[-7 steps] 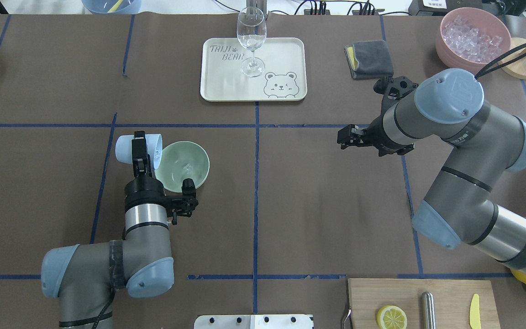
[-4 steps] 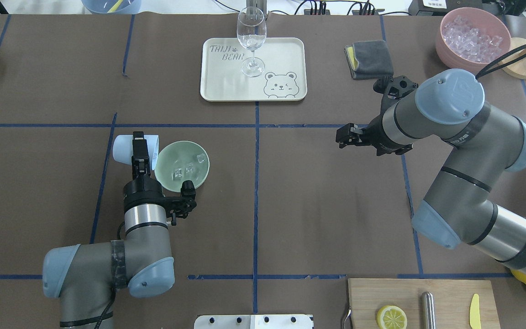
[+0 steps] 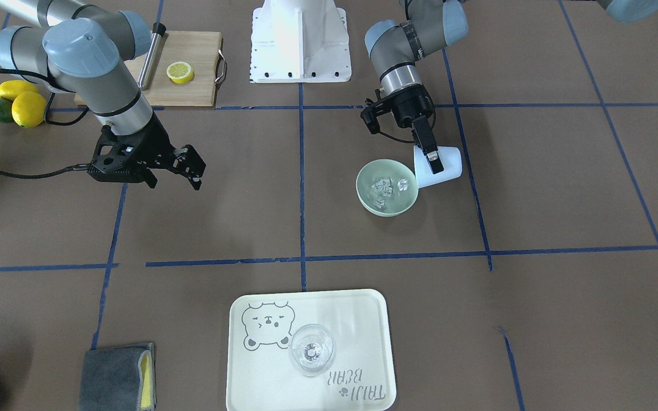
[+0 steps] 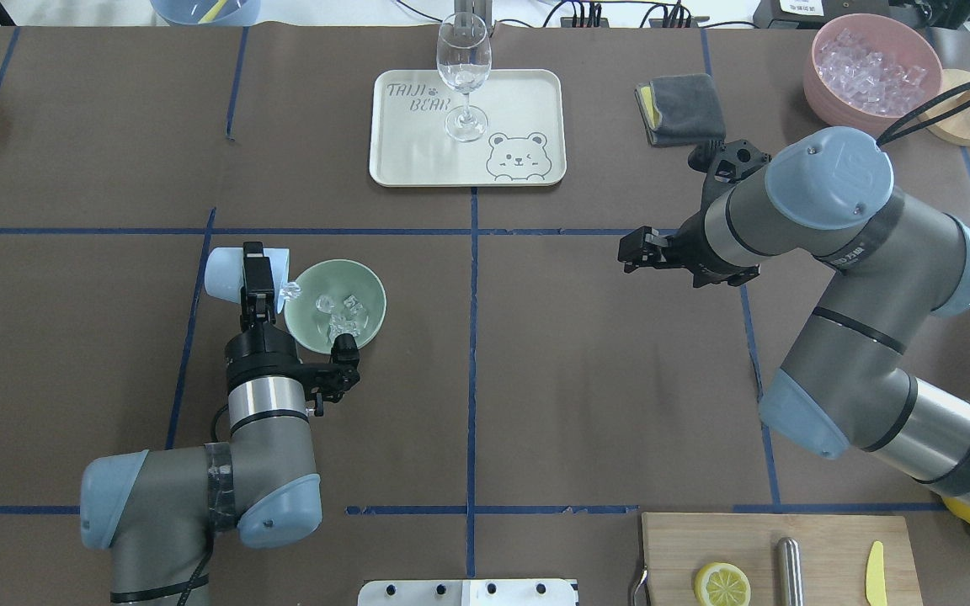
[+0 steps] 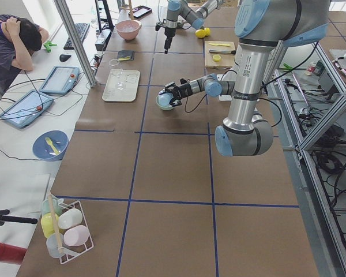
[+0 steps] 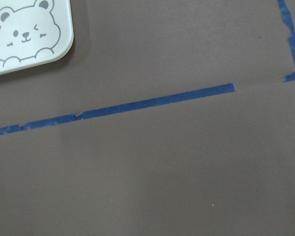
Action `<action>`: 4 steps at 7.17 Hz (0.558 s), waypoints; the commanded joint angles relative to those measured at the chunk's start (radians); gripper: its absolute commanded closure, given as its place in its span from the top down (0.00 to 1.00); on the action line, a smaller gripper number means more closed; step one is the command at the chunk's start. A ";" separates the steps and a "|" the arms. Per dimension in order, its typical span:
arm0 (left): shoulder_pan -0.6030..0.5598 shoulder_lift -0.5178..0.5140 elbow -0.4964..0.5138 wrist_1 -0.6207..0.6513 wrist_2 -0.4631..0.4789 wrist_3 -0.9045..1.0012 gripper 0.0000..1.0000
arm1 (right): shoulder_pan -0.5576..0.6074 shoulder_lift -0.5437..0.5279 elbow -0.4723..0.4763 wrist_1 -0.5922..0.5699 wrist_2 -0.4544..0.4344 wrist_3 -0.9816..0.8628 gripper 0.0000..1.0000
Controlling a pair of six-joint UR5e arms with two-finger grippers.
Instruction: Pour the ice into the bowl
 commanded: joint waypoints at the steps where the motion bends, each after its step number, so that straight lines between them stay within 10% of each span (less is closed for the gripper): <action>1: 0.000 0.002 -0.001 0.040 0.034 0.000 0.00 | 0.000 0.003 0.004 0.000 0.003 0.016 1.00; 4: 0.003 -0.005 -0.001 0.072 0.033 -0.003 0.00 | -0.002 0.006 0.004 0.000 0.002 0.019 1.00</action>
